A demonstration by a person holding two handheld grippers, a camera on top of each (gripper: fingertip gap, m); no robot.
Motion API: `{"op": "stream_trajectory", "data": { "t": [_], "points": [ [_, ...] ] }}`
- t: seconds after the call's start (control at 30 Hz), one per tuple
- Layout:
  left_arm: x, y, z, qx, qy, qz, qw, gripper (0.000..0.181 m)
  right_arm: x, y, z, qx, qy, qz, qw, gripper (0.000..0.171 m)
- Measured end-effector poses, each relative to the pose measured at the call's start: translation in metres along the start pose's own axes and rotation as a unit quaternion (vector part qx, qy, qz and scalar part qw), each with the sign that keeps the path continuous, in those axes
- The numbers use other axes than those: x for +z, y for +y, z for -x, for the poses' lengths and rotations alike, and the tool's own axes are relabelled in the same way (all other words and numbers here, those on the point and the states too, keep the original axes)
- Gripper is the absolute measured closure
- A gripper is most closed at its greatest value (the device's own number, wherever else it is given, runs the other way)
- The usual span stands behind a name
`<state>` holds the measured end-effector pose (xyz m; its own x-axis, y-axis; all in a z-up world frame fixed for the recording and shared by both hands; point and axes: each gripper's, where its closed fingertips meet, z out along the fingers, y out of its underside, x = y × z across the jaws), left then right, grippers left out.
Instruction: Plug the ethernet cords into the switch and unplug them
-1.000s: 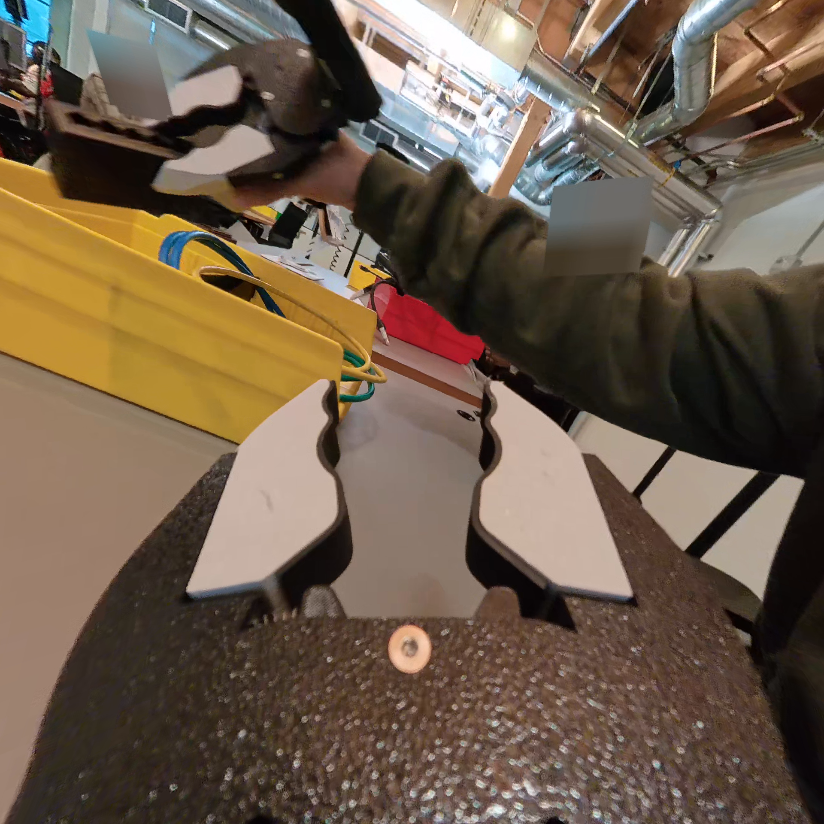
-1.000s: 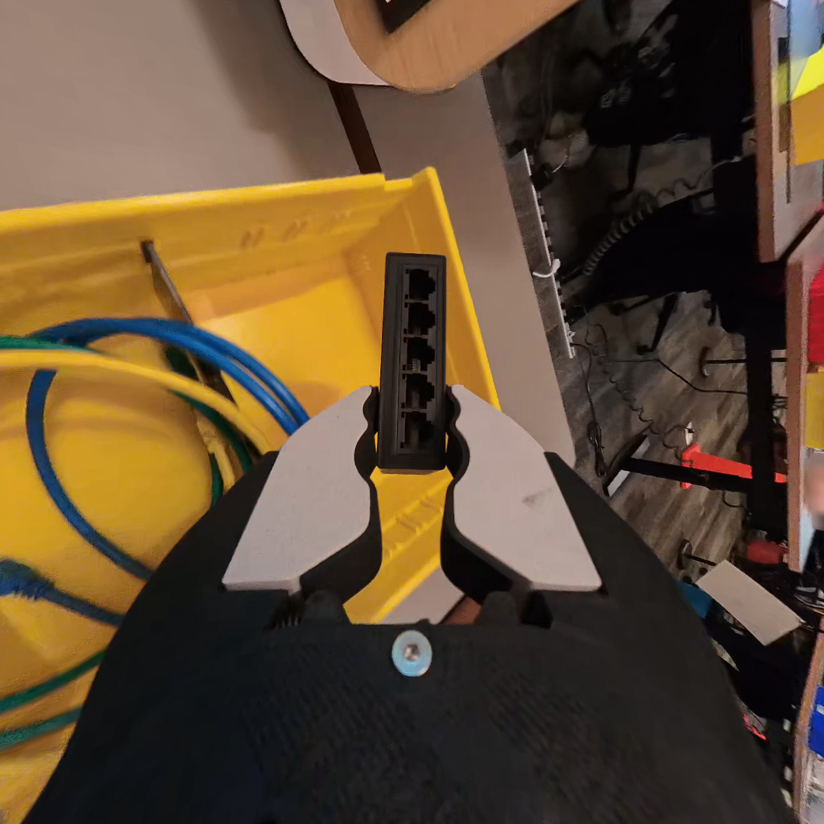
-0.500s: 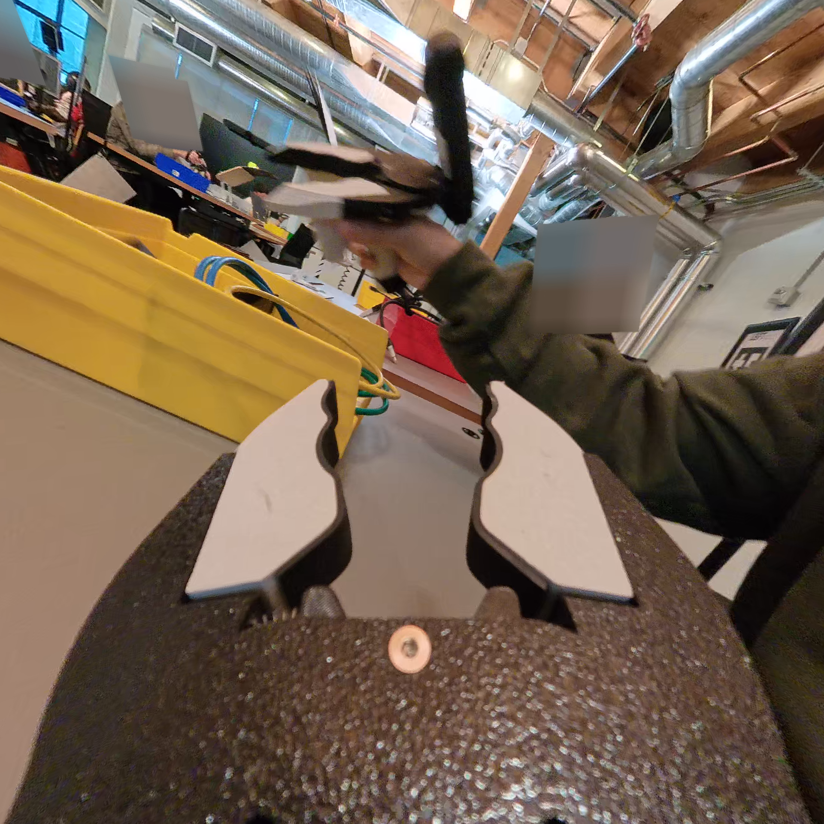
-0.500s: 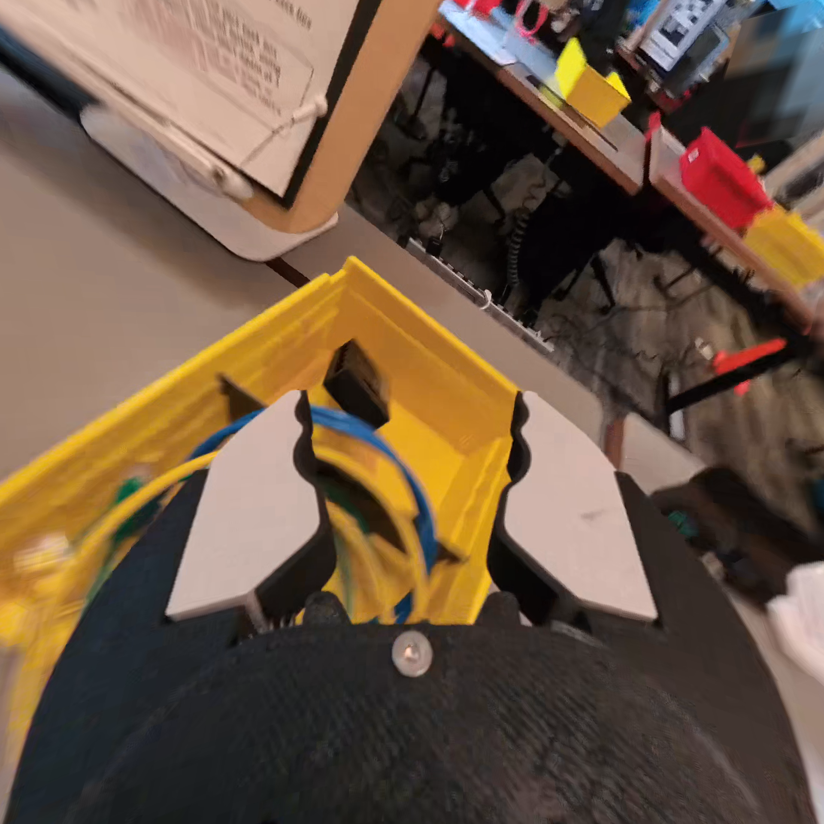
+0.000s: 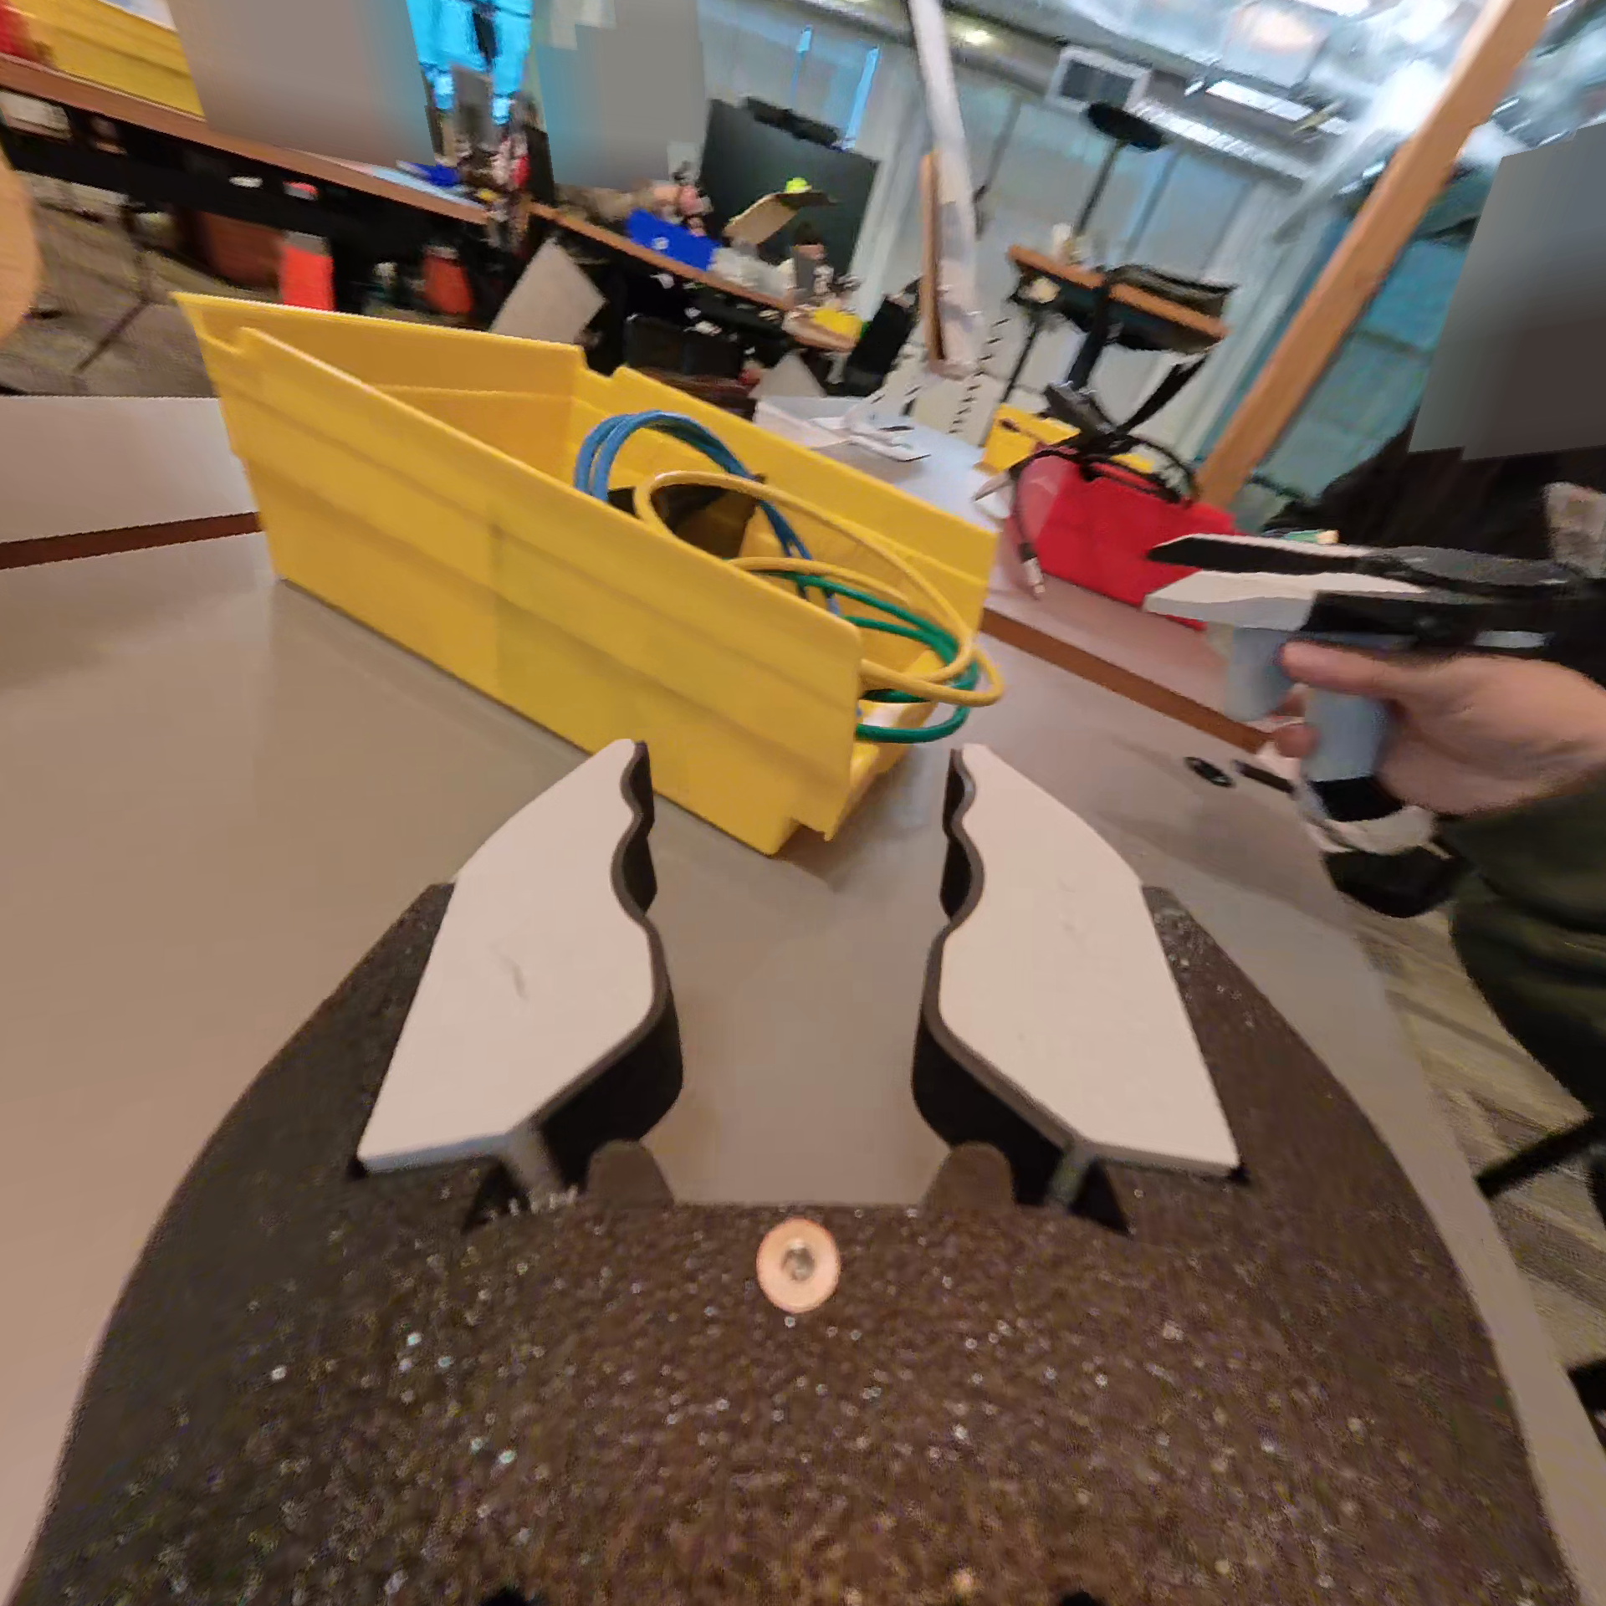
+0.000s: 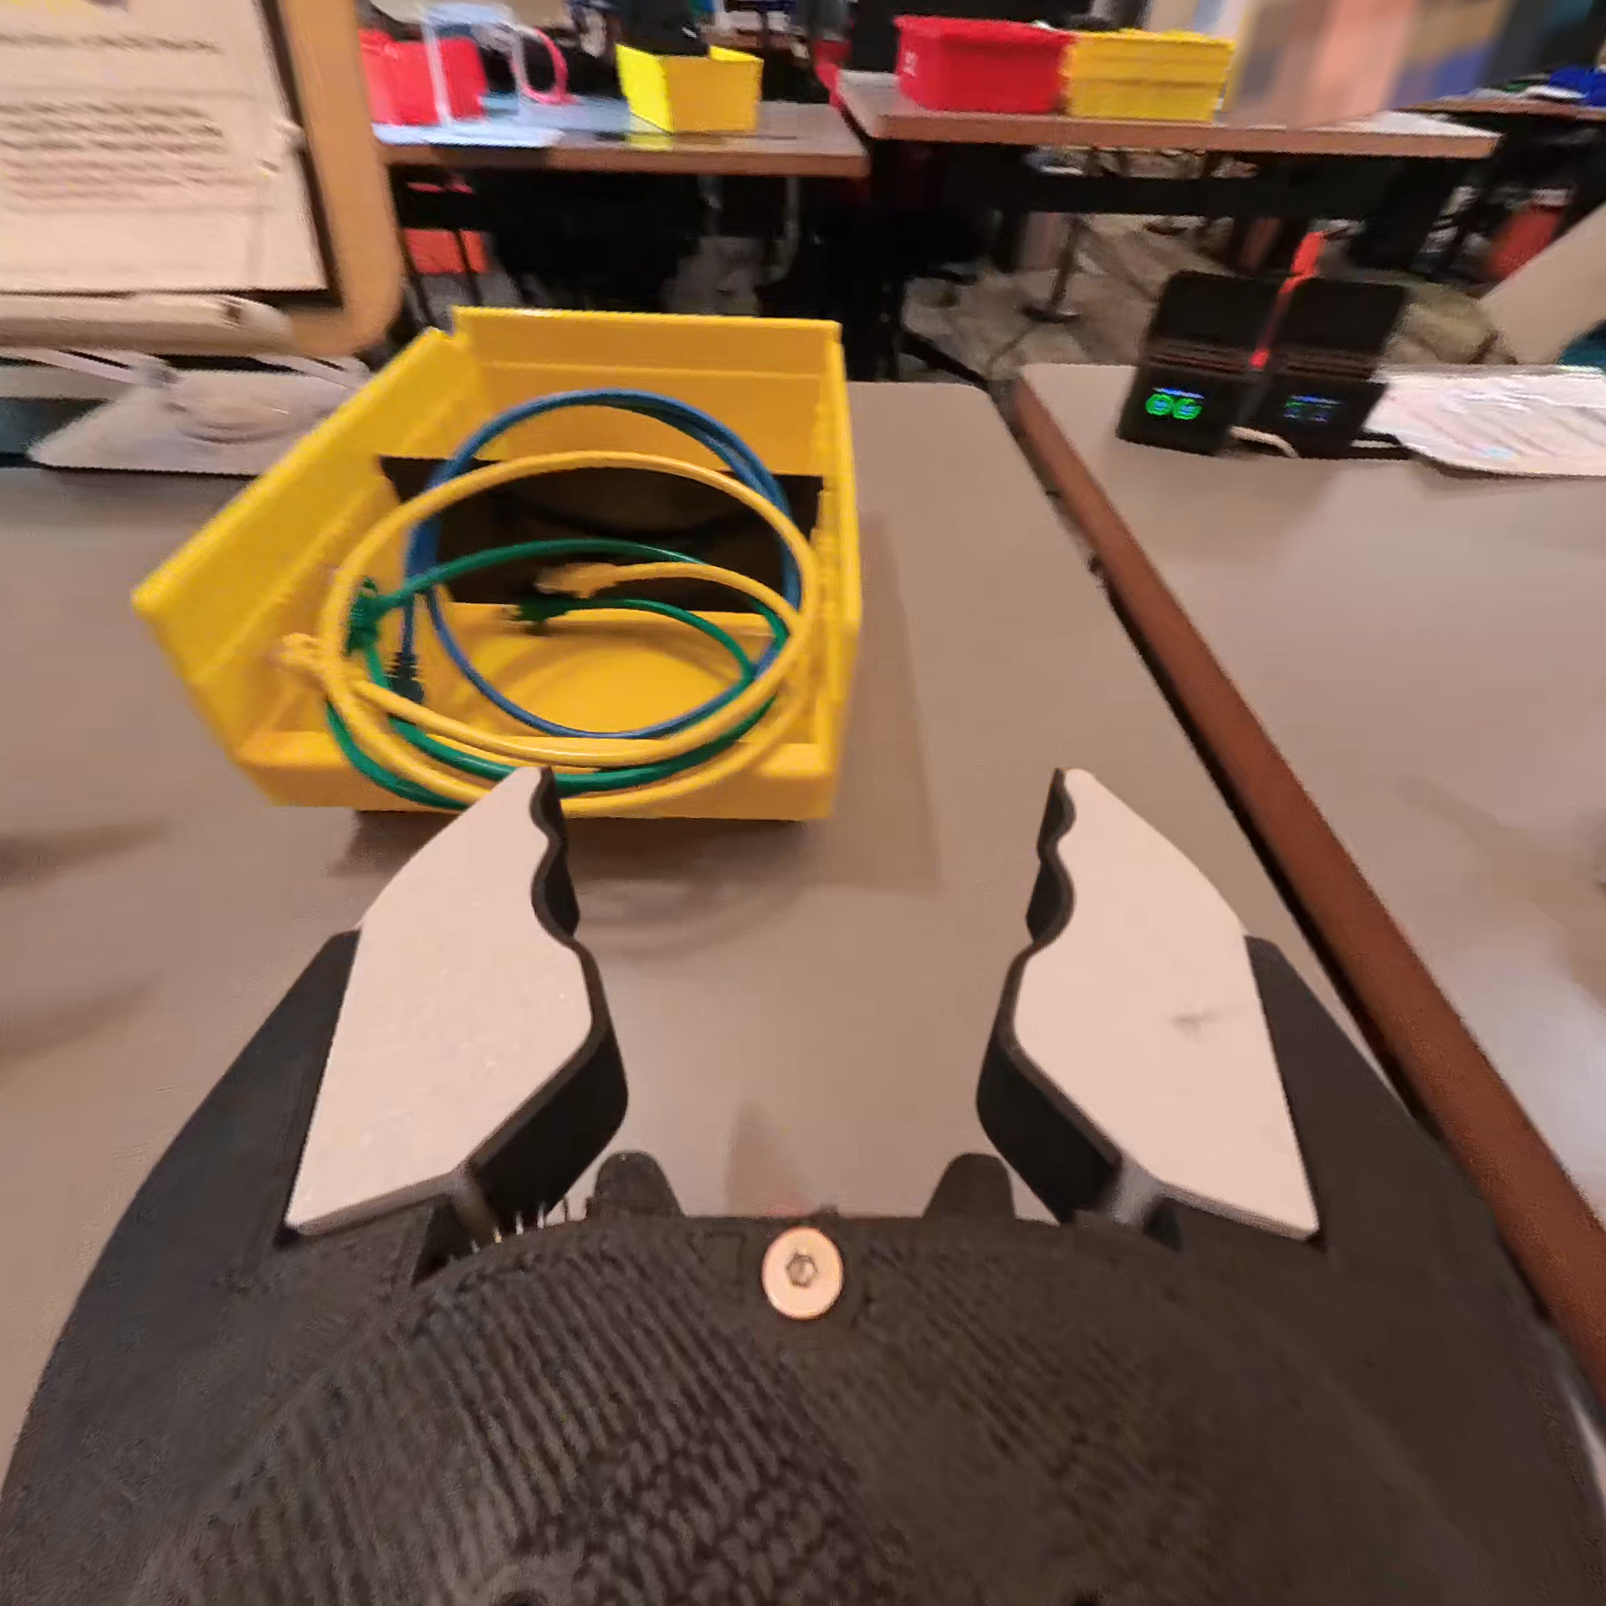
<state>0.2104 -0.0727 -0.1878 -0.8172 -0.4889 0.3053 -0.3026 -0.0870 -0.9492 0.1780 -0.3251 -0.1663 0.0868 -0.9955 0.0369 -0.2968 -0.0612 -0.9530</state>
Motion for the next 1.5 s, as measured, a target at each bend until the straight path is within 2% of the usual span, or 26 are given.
{"op": "stream_trajectory", "data": {
  "t": [0.13, 0.33, 0.57, 0.77, 0.87, 0.93, 1.0, 1.03, 1.07, 1.3, 1.5],
  "points": [
    [0.014, 0.004, -0.001, 0.021, -0.076, 0.042, 0.996, 0.113, 0.006, 0.013, -0.005, -0.003, 0.002, 0.027, 1.000, 0.065],
    [0.043, -0.010, -0.012, 0.025, -0.110, 0.094, 0.989, 0.109, 0.016, 0.023, 0.010, 0.005, -0.028, 0.042, 0.999, 0.065],
    [0.066, 0.000, -0.002, 0.007, -0.163, 0.153, 0.975, 0.112, 0.019, 0.025, 0.011, -0.019, -0.020, 0.054, 0.998, 0.067],
    [0.081, 0.000, 0.022, -0.021, -0.244, 0.181, 0.953, 0.110, 0.020, 0.024, 0.005, -0.020, -0.016, 0.054, 0.998, 0.069],
    [0.087, -0.003, 0.041, 0.011, -0.293, 0.195, 0.936, 0.114, 0.020, 0.026, -0.001, -0.031, -0.005, 0.062, 0.998, 0.070],
    [0.093, 0.005, 0.045, 0.028, -0.288, 0.225, 0.930, 0.115, 0.019, 0.025, -0.002, -0.028, -0.006, 0.059, 0.998, 0.071],
    [0.099, 0.009, 0.044, 0.032, -0.276, 0.238, 0.931, 0.130, 0.019, 0.023, 0.001, -0.024, -0.010, 0.055, 0.998, 0.072],
    [0.099, 0.010, 0.045, 0.040, -0.279, 0.242, 0.928, 0.144, 0.020, 0.022, 0.002, -0.026, -0.011, 0.054, 0.998, 0.072],
    [0.096, 0.009, 0.051, 0.054, -0.298, 0.244, 0.922, 0.148, 0.020, 0.022, 0.004, -0.030, -0.013, 0.055, 0.998, 0.072],
    [0.075, 0.005, 0.064, 0.086, -0.297, 0.238, 0.921, 0.156, 0.018, 0.016, 0.015, -0.034, -0.032, 0.045, 0.998, 0.074],
    [0.026, 0.010, 0.064, 0.096, -0.274, 0.258, 0.921, 0.158, 0.013, 0.007, 0.013, -0.028, -0.034, 0.032, 0.999, 0.077]
  ]
}}
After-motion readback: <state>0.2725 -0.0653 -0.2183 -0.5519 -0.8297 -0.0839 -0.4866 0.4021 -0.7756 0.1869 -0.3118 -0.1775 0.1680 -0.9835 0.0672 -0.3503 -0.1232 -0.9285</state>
